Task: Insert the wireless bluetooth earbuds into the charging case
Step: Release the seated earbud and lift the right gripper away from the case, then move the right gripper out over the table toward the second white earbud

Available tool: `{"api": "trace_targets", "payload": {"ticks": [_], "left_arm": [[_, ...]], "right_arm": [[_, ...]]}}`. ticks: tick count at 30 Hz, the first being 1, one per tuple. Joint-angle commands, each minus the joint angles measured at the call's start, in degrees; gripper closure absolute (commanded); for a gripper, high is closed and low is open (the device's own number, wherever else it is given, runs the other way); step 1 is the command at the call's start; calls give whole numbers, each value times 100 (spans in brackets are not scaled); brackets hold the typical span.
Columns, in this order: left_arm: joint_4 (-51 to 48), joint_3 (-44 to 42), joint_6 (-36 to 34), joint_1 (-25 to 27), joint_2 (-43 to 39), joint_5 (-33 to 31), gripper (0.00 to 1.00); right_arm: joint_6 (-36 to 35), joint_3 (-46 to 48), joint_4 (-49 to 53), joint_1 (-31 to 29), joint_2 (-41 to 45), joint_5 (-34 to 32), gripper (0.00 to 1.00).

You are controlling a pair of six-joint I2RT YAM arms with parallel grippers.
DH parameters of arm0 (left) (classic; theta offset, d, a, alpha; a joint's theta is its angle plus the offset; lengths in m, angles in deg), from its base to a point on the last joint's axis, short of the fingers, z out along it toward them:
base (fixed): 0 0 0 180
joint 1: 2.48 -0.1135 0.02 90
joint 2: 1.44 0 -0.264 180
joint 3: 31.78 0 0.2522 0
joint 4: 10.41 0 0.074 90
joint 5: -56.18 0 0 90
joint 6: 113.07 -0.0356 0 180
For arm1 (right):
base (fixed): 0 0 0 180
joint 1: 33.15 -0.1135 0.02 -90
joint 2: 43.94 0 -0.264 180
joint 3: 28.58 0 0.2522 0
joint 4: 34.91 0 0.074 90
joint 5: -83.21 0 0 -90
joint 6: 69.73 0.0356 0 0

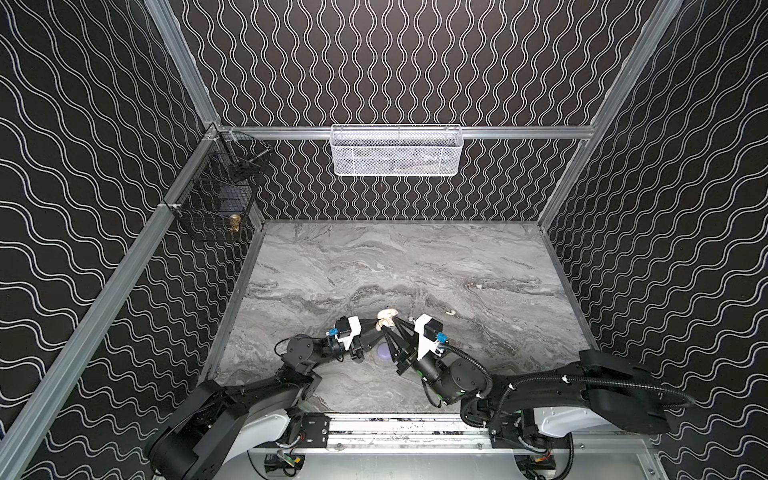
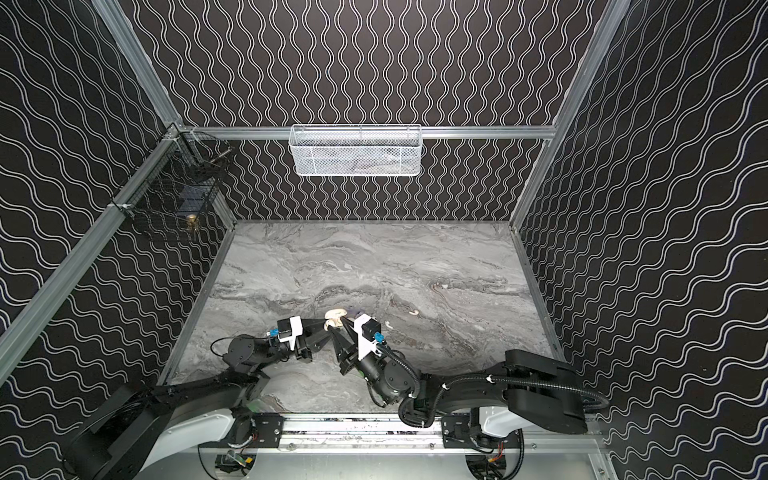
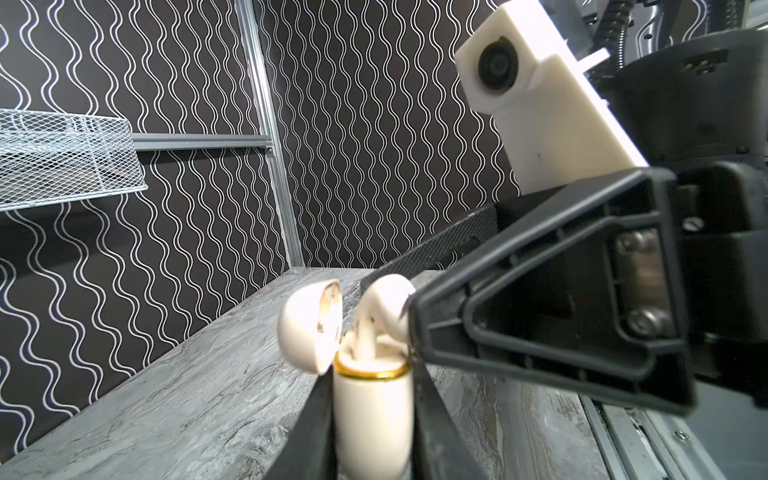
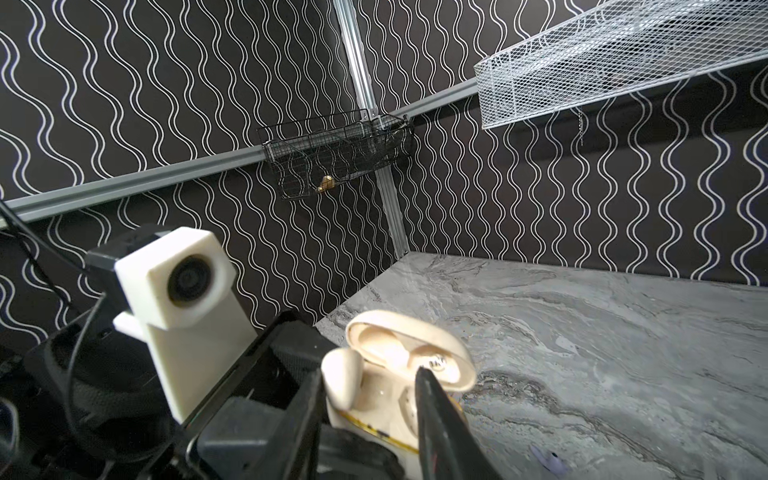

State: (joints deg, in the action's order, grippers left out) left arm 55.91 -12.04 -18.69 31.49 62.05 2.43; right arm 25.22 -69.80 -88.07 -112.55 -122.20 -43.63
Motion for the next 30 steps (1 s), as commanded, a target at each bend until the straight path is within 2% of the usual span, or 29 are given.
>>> {"api": "trace_targets", "payload": {"ticks": [1,14,20,25,30], "left_arm": [[639,52,15,4,-21,93,100],[651,52,20,12,-45,107,100],[574,67,-7,11,-56,119,100],[530,88,-49,6,-34,195,100],[567,171,31,11,142,299,100]], "right_arm": [[-2,48,382,0,140,-192,59],[-133,54,522,2,319,38,61],[-193,125,754,-6,844,402,62],[253,-452,1986,7,1187,440,77],[587,-841,2767,149,1145,266,81]]}}
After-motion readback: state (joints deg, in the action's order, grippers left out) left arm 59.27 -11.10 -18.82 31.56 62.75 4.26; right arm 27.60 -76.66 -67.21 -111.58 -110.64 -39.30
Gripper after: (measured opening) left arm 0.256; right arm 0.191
